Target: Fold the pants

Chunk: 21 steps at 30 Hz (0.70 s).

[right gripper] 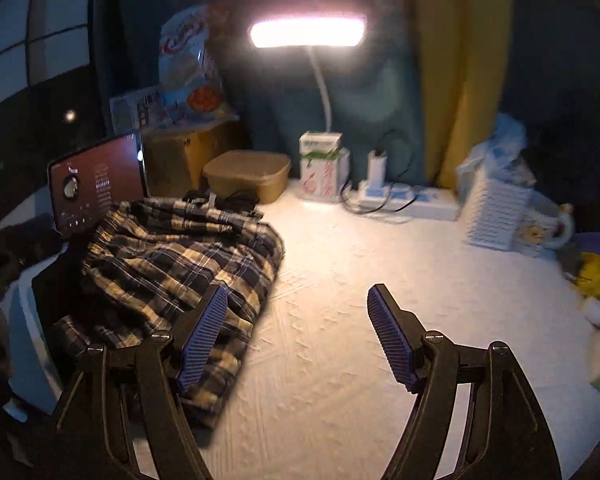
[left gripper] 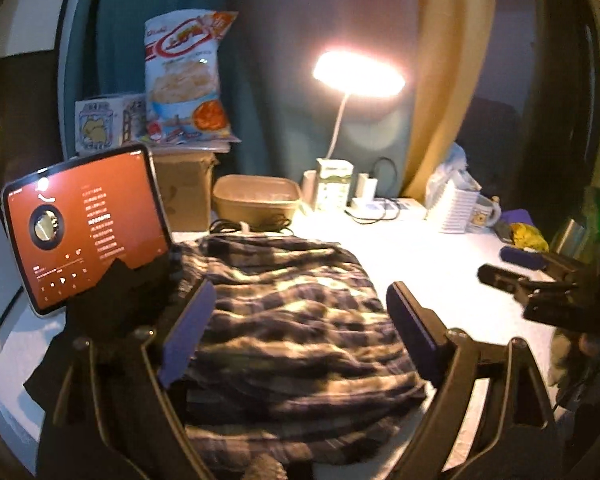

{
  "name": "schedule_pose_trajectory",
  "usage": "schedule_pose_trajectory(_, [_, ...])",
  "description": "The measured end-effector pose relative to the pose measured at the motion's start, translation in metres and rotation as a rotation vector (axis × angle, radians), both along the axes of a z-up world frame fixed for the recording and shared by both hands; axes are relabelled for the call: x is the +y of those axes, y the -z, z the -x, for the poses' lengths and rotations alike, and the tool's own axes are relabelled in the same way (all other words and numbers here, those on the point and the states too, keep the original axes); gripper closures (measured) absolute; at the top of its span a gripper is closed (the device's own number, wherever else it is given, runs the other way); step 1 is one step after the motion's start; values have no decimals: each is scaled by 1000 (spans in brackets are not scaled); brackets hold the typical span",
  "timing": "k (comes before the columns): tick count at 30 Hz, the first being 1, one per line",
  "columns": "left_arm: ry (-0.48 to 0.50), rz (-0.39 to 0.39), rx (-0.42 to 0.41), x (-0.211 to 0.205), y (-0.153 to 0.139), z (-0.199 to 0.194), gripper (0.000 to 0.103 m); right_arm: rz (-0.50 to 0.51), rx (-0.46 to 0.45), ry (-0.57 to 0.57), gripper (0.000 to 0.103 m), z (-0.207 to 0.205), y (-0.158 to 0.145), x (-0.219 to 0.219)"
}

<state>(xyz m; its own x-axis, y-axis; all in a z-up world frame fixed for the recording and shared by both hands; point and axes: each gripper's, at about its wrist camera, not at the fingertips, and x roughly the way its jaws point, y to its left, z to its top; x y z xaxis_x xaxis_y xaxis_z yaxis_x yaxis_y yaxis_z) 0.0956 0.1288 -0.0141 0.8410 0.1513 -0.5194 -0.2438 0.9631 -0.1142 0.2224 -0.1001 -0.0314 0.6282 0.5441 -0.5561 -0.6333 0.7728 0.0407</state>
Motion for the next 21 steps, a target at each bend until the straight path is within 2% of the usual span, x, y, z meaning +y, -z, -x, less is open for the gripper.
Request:
schedule_pose_trajectory(8, [-1, -21, -44, -41, -22, 11, 15, -70, -108, 62, 27, 53, -43, -59])
schedule_pose_trajectory(13, [49, -44, -89, -71, -45, 23, 15, -116, -174, 101, 27, 85, -62, -91])
schedule_pose_trajectory(17, [49, -158, -207, -107, -64, 48, 15, -137, -215, 120, 27, 108, -69, -106])
schedule_pose_trajectory(21, [18, -201, -295, -129, -70, 72, 15, -140, -233, 135, 27, 123, -70, -116])
